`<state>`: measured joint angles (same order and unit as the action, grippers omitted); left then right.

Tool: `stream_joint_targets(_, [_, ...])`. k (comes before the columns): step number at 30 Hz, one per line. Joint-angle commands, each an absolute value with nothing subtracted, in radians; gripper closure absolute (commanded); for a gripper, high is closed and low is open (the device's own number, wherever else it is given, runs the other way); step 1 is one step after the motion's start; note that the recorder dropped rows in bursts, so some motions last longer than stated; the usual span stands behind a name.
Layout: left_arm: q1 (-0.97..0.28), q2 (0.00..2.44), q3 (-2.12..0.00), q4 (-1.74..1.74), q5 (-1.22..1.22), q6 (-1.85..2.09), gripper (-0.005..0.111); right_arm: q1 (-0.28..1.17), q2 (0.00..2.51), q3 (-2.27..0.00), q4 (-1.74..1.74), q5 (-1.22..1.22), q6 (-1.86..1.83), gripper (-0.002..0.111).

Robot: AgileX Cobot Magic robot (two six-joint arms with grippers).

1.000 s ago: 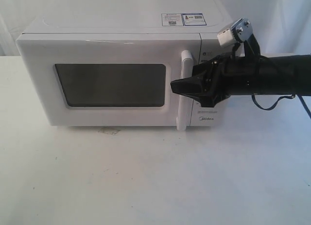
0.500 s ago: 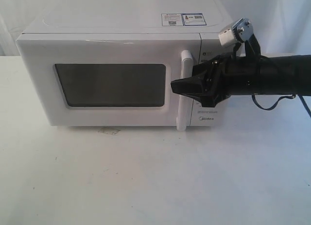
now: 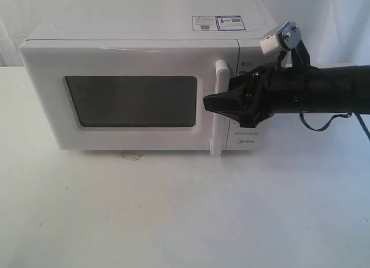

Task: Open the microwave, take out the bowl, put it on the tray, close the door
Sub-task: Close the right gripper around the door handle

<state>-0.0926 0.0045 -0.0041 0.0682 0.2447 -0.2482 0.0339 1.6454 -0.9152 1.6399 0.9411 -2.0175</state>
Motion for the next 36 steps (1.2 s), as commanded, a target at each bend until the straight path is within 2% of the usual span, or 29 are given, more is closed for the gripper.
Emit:
stream_joint_targets(1, [-0.090, 0.000, 0.000, 0.064, 0.247, -0.246, 0.107, 0.040, 1.648, -0.964, 1.744, 0.982, -2.052, 0.108])
stream_joint_targets(4, [-0.090, 0.000, 0.000, 0.064, 0.247, -0.246, 0.107, 0.040, 1.648, -0.964, 1.744, 0.953, -2.029, 0.107])
stream_joint_targets(6, [-0.090, 0.000, 0.000, 0.064, 0.247, -0.246, 0.107, 0.040, 1.648, -0.968, 1.744, 0.953, -2.027, 0.100])
stream_joint_targets(13, [-0.090, 0.000, 0.000, 0.064, 0.247, -0.246, 0.107, 0.040, 1.648, -1.000, 1.744, 0.890, -1.948, 0.063])
stream_joint_targets(15, [-0.090, 0.000, 0.000, 0.064, 0.247, -0.246, 0.107, 0.040, 1.648, -1.004, 1.744, 0.864, -1.910, 0.056])
stream_joint_targets(30, [-0.090, 0.000, 0.000, 0.064, 0.247, -0.246, 0.107, 0.040, 1.648, -1.028, 1.744, 0.770, -1.791, 0.056])
stream_joint_targets(33, [-0.090, 0.000, 0.000, 0.064, 0.247, -0.246, 0.107, 0.040, 1.648, -1.026, 1.744, 0.781, -1.958, 0.056])
stream_joint_targets(36, [-0.090, 0.000, 0.000, 0.064, 0.247, -0.246, 0.107, 0.040, 1.648, -1.026, 1.744, 0.788, -1.974, 0.056])
